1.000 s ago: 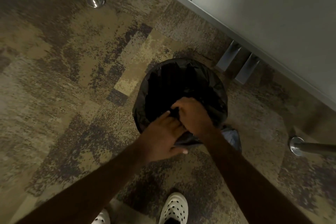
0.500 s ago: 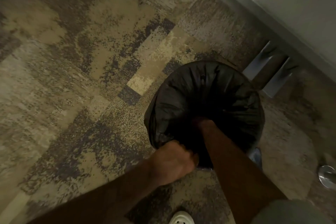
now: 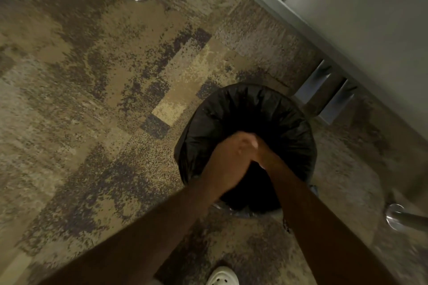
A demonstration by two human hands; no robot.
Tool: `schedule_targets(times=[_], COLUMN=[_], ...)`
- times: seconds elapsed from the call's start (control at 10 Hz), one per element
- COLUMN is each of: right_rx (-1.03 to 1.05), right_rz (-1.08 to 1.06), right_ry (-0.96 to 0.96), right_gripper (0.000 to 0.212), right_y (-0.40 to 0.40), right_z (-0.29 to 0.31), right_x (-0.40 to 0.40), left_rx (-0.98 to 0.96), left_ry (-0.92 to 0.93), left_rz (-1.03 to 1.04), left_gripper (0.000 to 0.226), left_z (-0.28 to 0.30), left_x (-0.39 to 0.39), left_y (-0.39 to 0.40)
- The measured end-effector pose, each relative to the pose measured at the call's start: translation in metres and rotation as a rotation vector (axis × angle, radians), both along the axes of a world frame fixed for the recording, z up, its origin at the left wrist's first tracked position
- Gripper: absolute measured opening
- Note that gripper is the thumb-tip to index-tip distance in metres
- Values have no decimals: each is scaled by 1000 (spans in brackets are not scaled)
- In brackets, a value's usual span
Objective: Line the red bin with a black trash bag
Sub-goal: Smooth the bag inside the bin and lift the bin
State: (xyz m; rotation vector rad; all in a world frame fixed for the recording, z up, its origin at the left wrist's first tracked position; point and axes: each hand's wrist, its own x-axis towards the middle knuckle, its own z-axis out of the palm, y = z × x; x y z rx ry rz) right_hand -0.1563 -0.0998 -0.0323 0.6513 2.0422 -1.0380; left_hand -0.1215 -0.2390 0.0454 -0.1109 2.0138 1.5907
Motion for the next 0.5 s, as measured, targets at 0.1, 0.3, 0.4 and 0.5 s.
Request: schedule_targets(times=[0.1, 0.3, 0.4, 0.5], right_rx=[-31, 21, -19, -43], right_rz=[-234, -420, -469, -432], right_ry=[-30, -46, -51, 93], right_gripper=[42, 46, 40, 28], right_y=[10, 23, 25, 20], right_z=[-7, -16, -15, 9], right_x=[-17, -17, -16, -6], left_rx=[56, -13, -77, -291], left_ry=[-329, -397, -203, 201], left_rz=[298, 470, 354, 237], left_gripper=[52, 56, 28, 25], left_z=[-15, -43, -36, -16], left_x=[-40, -40, -26, -13], left_y=[9, 10, 9, 1])
